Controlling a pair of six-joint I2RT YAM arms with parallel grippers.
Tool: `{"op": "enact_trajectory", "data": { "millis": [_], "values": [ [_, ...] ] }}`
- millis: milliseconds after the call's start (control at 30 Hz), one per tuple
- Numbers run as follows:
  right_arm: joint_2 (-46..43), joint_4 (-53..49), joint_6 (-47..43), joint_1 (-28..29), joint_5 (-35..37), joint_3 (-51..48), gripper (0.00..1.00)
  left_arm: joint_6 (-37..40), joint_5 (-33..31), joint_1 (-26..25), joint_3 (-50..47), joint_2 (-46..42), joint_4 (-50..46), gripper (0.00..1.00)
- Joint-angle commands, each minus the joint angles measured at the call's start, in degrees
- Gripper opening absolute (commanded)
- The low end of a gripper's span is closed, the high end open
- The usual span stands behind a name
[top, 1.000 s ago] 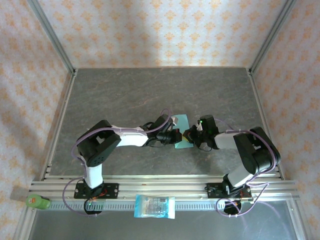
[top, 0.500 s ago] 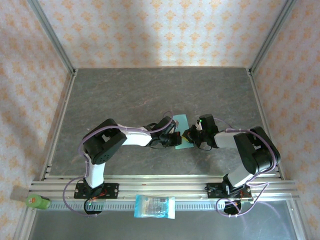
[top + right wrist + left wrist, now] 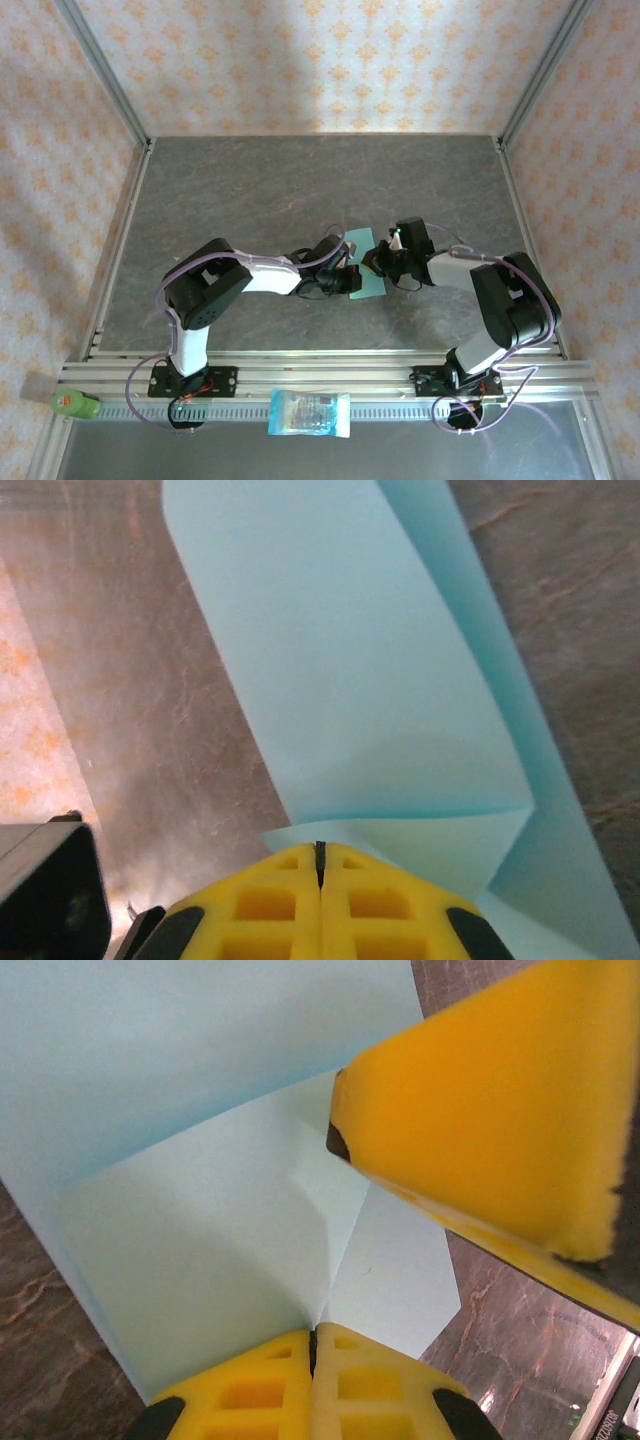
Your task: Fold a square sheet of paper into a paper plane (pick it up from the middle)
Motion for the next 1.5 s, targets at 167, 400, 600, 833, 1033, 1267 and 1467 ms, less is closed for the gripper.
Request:
{"op": "enact_trajectory", "data": {
  "millis": [167, 400, 600, 833, 1033, 1267, 1467],
  "values": [
    [4.3, -2.7, -5.5, -0.5, 1.0, -1.8, 0.00, 2.2, -2.7, -0.7, -1.8, 1.0, -5.4, 0.00],
    [5.8, 0.3, -5.5, -2.6, 1.4, -4.4, 0.00, 3.4, -0.2, -0.7, -5.5, -2.5, -3.1, 0.00],
    [5.8, 0.3, -5.3, -2.9, 1.7, -4.8, 0.00, 5.3, 1.5, -0.9, -8.1, -5.3, -2.7, 0.00],
    [6.0, 0.5, -4.9, -2.9, 1.4, -4.8, 0.00, 8.7, 1.1, -1.7, -6.0, -7.2, -6.8, 0.00],
    [5.7, 0.3, -4.8, -2.9, 1.9, -4.9, 0.00, 3.2, -0.1, -1.6, -5.4, -10.6, -0.1, 0.00],
    [5.8, 1.0, -4.1, -2.9, 1.8, -5.1, 0.00, 1.7, -0.3, -1.6, -0.3, -4.5, 0.8, 0.00],
    [5.9, 0.1, -4.8, -2.9, 1.6, -4.7, 0.00, 2.3, 0.8, -1.3, -0.4, -0.7, -0.9, 0.00]
  ]
}}
